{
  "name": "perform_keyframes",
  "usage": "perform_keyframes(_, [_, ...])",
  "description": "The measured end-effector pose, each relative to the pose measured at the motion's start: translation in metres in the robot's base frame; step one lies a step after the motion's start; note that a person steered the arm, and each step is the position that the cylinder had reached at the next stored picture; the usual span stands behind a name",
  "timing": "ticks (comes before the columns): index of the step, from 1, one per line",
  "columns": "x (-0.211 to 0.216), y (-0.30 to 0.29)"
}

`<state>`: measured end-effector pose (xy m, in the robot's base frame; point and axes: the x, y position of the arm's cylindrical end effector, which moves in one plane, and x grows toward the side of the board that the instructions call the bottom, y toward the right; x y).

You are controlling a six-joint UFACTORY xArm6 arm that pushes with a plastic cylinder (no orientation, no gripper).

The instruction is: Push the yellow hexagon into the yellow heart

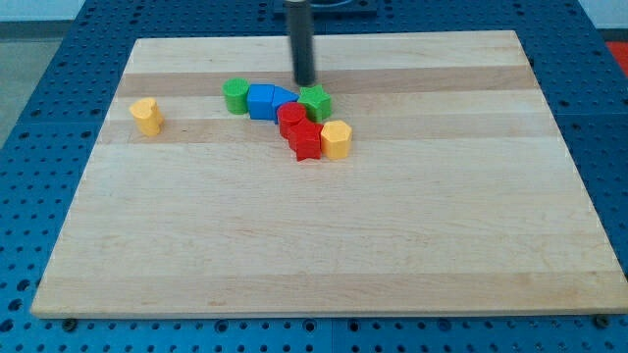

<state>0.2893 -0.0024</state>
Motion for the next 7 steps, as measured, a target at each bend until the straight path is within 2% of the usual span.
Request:
perform_keyframes(2, [0.004, 0.087])
perform_keyframes(3, [0.034, 0.135])
perform_keyframes(4, [0.077, 0.130])
perform_keyframes(5, [0.112, 0.090])
perform_keyframes(7, [0.112, 0.079])
